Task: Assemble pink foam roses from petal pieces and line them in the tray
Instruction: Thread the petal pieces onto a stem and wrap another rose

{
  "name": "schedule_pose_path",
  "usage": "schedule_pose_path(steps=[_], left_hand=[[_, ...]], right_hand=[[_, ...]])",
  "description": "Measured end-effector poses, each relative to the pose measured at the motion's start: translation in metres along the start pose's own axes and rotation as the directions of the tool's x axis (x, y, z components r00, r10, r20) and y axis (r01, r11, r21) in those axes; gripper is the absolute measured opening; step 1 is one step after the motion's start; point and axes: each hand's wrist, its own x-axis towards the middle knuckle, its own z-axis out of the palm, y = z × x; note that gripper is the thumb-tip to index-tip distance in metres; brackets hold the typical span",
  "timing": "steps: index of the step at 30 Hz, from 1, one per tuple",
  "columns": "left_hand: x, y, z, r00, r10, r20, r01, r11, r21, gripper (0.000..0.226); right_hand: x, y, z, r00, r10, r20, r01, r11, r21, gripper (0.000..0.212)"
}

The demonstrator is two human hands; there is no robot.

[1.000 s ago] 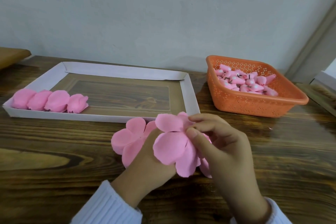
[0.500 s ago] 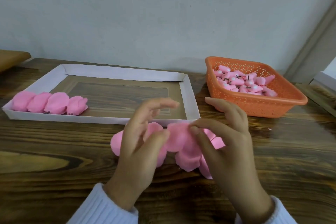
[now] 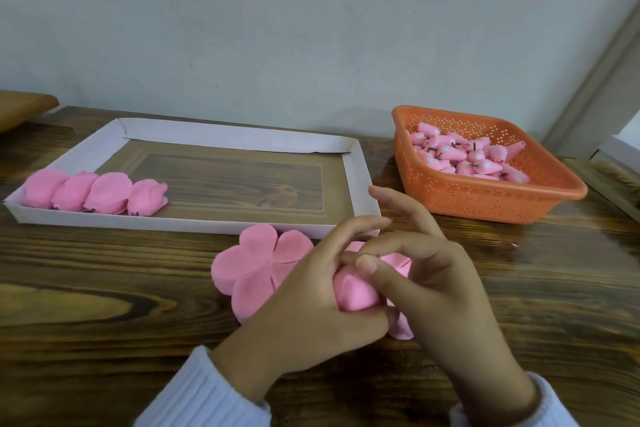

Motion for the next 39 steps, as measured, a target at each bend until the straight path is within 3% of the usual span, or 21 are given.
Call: schedule_pose_path(steps=[7, 11, 13, 15, 19, 22, 24, 28, 30, 31, 33, 34, 35, 38, 39], left_hand=[[0.001, -0.002, 0.002, 0.994, -0.105, -0.022, 0.105, 0.994, -0.033, 0.064], [0.000, 0.000, -0.002, 0.996, -0.078, -0.053, 0.080, 0.996, 0.042, 0.064], [0.001, -0.002, -0.003, 0.995, -0.093, -0.045, 0.096, 0.994, 0.060, 0.059], [0.001, -0.006, -0.003, 0.990, -0.136, -0.032, 0.139, 0.987, 0.077, 0.061], [0.001, -0.008, -0.002, 0.986, -0.164, 0.023, 0.161, 0.980, 0.121, 0.074], [-0.001, -0.009, -0.005, 0.982, -0.186, 0.043, 0.179, 0.975, 0.128, 0.079], [-0.001, -0.010, -0.006, 0.983, -0.180, 0.039, 0.174, 0.976, 0.128, 0.082], [-0.002, -0.006, -0.007, 0.985, -0.167, 0.039, 0.163, 0.983, 0.083, 0.088], [-0.002, -0.005, -0.009, 0.989, -0.150, 0.005, 0.150, 0.989, 0.010, 0.091], [-0.002, -0.005, -0.011, 0.989, -0.144, -0.016, 0.144, 0.989, -0.027, 0.093], [0.000, -0.004, -0.015, 0.988, -0.152, -0.021, 0.150, 0.985, -0.081, 0.099], [0.000, -0.003, -0.017, 0.987, -0.159, -0.008, 0.158, 0.984, -0.077, 0.102], [0.000, 0.000, -0.016, 0.986, -0.161, 0.037, 0.163, 0.985, -0.060, 0.098], [-0.004, 0.003, -0.011, 0.977, -0.191, 0.095, 0.197, 0.979, -0.054, 0.047], [-0.005, 0.003, -0.010, 0.980, -0.192, 0.053, 0.195, 0.978, -0.069, 0.049]], right_hand=[[0.002, 0.004, -0.002, 0.989, 0.038, -0.142, -0.040, 0.999, -0.015, 0.005], [0.003, 0.005, -0.005, 0.984, 0.033, -0.174, -0.047, 0.996, -0.080, 0.011], [0.005, 0.004, -0.008, 0.992, -0.037, -0.124, 0.018, 0.988, -0.155, 0.006], [0.005, 0.002, -0.012, 0.998, -0.065, 0.023, 0.068, 0.981, -0.184, 0.012], [0.007, 0.003, -0.020, 0.949, 0.040, 0.314, 0.031, 0.975, -0.218, 0.025], [0.007, 0.005, -0.027, 0.909, 0.089, 0.407, -0.068, 0.996, -0.066, 0.031], [0.007, 0.005, -0.029, 0.898, 0.103, 0.429, -0.128, 0.991, 0.030, 0.029], [0.010, 0.004, -0.027, 0.945, 0.103, 0.312, -0.098, 0.995, -0.030, 0.019], [0.010, 0.005, -0.026, 0.972, 0.078, 0.221, -0.109, 0.985, 0.134, 0.016], [0.009, 0.004, -0.024, 0.971, 0.109, 0.212, -0.173, 0.934, 0.311, 0.016], [0.008, 0.005, -0.019, 0.931, 0.212, 0.296, -0.360, 0.662, 0.657, 0.034], [0.007, 0.005, -0.014, 0.902, 0.248, 0.353, -0.432, 0.518, 0.738, 0.040], [0.007, 0.006, -0.008, 0.873, 0.282, 0.398, -0.486, 0.440, 0.755, 0.038], [0.002, 0.009, 0.005, 0.813, 0.352, 0.463, -0.581, 0.465, 0.667, 0.026], [0.001, 0.008, 0.008, 0.805, 0.352, 0.478, -0.593, 0.481, 0.646, 0.026]])
